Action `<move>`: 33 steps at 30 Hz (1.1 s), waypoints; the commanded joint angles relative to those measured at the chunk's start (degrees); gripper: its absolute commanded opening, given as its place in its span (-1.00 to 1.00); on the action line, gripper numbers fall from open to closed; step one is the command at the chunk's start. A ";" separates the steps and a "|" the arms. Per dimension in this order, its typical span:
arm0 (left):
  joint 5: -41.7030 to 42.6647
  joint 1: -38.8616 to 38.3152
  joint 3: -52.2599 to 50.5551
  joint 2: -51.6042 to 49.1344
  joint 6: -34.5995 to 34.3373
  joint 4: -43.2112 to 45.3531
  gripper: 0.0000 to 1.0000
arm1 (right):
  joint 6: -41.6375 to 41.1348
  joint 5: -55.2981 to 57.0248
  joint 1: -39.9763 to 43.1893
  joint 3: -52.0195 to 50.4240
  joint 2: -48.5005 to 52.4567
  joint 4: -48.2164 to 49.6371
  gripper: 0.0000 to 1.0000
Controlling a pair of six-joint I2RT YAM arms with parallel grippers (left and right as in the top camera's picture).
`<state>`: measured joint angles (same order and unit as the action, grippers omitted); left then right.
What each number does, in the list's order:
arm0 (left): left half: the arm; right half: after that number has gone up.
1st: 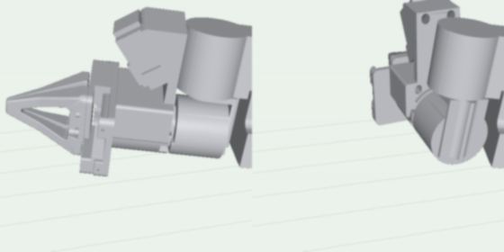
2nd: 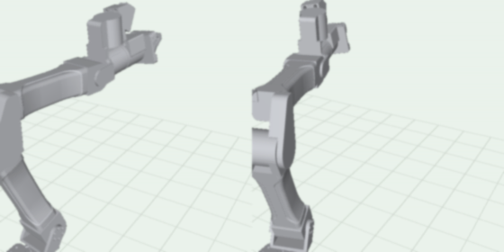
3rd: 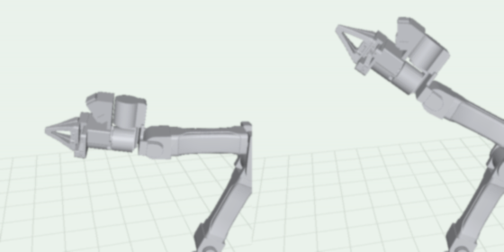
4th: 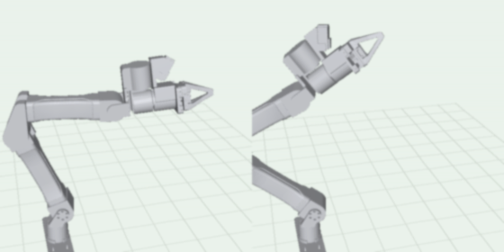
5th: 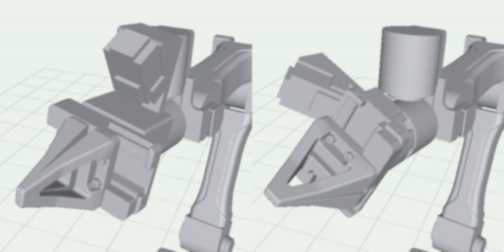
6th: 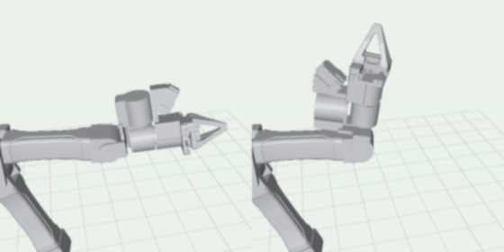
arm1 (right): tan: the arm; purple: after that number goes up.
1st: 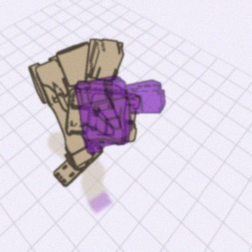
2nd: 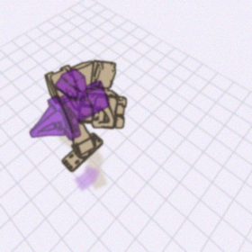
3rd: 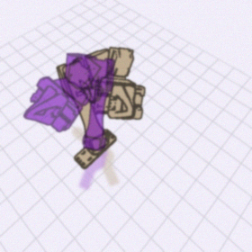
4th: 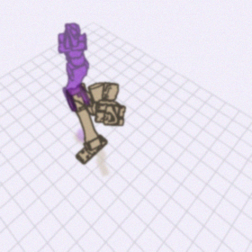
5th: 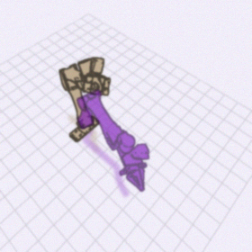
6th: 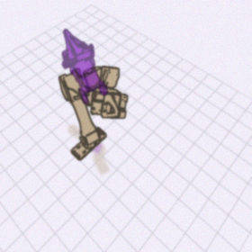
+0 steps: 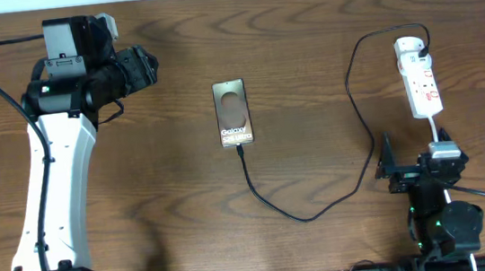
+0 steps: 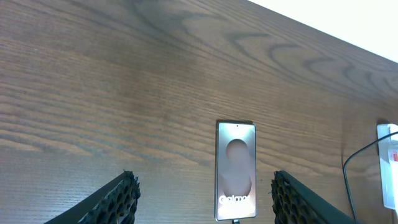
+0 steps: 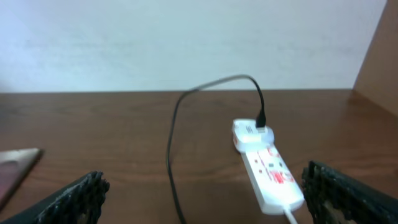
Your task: Plug charger to phone and switch on socket
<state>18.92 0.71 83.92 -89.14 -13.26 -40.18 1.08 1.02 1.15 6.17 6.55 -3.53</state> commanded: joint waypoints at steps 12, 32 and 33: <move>-0.59 0.24 0.20 0.74 0.55 -0.09 0.32 | -0.39 0.79 -0.55 -5.86 -6.27 -0.57 0.99; -0.59 0.24 0.20 0.74 0.55 -0.09 0.32 | -0.37 0.79 -0.50 -5.86 -6.27 -0.57 0.99; -0.59 0.24 0.20 0.74 0.55 -0.09 0.32 | -0.37 0.79 -0.50 -5.86 -6.27 -0.57 0.98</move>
<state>18.92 0.71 83.92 -89.14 -13.26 -40.16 1.06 1.52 0.99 0.49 0.82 -4.01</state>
